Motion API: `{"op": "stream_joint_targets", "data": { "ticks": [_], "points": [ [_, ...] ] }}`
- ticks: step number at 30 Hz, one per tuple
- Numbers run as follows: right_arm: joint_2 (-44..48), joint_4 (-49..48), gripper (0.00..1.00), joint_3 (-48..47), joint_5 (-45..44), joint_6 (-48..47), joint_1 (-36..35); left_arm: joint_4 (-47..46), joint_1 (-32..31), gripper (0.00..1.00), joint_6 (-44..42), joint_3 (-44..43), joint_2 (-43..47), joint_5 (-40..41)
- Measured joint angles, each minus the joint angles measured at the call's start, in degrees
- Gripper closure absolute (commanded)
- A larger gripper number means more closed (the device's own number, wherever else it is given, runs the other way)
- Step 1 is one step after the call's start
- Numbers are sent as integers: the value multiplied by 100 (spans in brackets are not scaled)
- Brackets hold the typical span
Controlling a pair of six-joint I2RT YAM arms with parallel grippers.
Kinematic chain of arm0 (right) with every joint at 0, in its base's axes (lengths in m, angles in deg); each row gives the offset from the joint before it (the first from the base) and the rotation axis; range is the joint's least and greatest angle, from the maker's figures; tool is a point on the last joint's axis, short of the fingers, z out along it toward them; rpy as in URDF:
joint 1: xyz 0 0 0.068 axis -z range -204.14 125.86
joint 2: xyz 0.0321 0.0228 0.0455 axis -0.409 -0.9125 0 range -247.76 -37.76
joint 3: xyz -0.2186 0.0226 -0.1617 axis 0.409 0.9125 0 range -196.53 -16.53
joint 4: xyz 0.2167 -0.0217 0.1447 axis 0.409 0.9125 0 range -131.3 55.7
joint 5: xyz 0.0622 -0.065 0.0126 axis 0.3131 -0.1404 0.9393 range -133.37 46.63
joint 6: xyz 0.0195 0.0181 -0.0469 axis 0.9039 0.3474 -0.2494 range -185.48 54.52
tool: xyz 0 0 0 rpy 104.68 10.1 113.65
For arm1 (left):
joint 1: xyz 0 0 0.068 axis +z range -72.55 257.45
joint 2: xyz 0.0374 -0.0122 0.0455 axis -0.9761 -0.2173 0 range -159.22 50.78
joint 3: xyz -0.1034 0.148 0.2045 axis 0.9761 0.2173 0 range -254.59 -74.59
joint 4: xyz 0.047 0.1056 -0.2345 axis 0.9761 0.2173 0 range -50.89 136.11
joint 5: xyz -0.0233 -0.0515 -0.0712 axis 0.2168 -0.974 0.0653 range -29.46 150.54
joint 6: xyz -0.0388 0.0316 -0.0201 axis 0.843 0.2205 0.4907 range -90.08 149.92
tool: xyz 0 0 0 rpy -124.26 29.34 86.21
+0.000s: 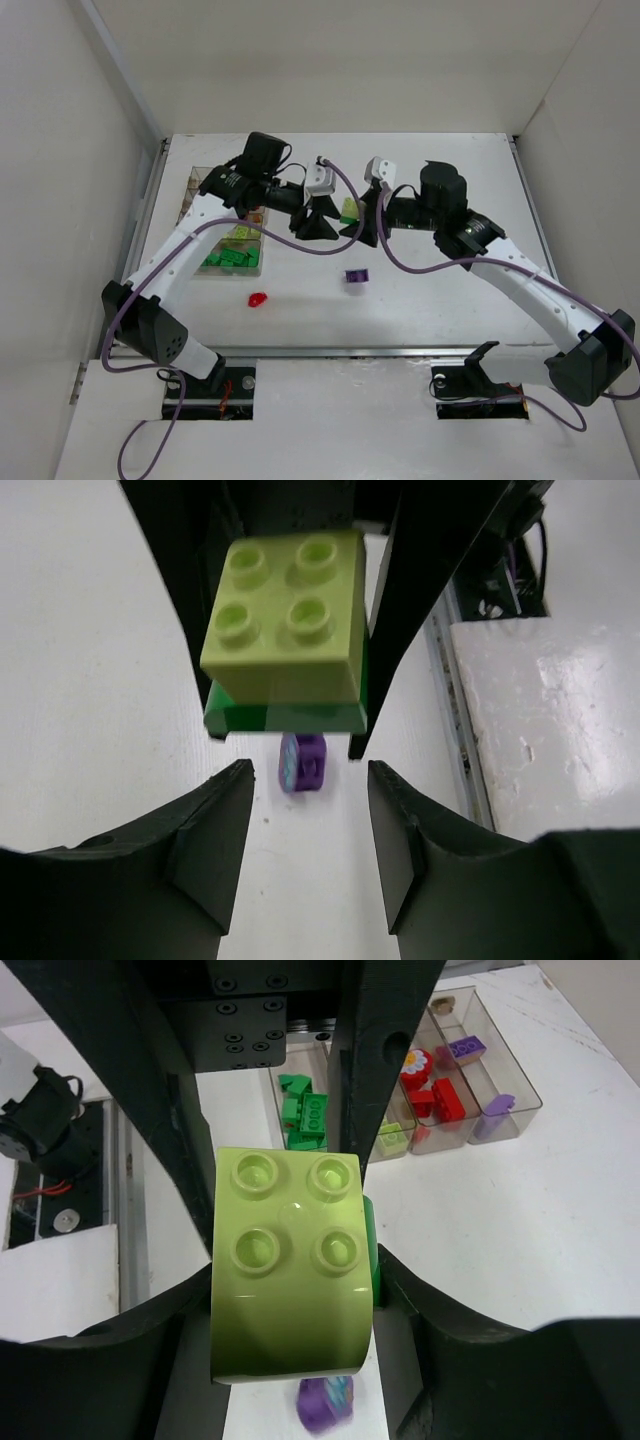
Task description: Sort the legos into containers by color
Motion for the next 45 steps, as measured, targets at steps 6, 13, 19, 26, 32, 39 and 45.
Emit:
{"op": "stream_joint_targets", "data": {
  "ticks": [6,13,19,26,32,39,45],
  "points": [
    [20,2,100,197,-697,37,-28,-55,538,37,-599,813,177,713],
    [15,-2,100,260,-1884,623,68,-4,1054,29,-1340,1926,295,1947],
    [-2,-4,100,291,-2785,1488,522,-472,708,18,-944,2402,540,2555],
    [83,-22,100,612,-4485,2594,1233,-1342,-780,0,490,1427,-389,3156],
    [264,-7,100,922,-5584,3303,2009,-2035,-1906,0,1565,1040,-1388,3958],
    [428,-109,100,1294,-6035,3613,2262,-2426,-2693,0,2610,704,-2459,5375],
    [787,-122,100,1644,-6126,3694,2269,-2752,-2774,0,3368,304,-2957,6258]
  ]
}}
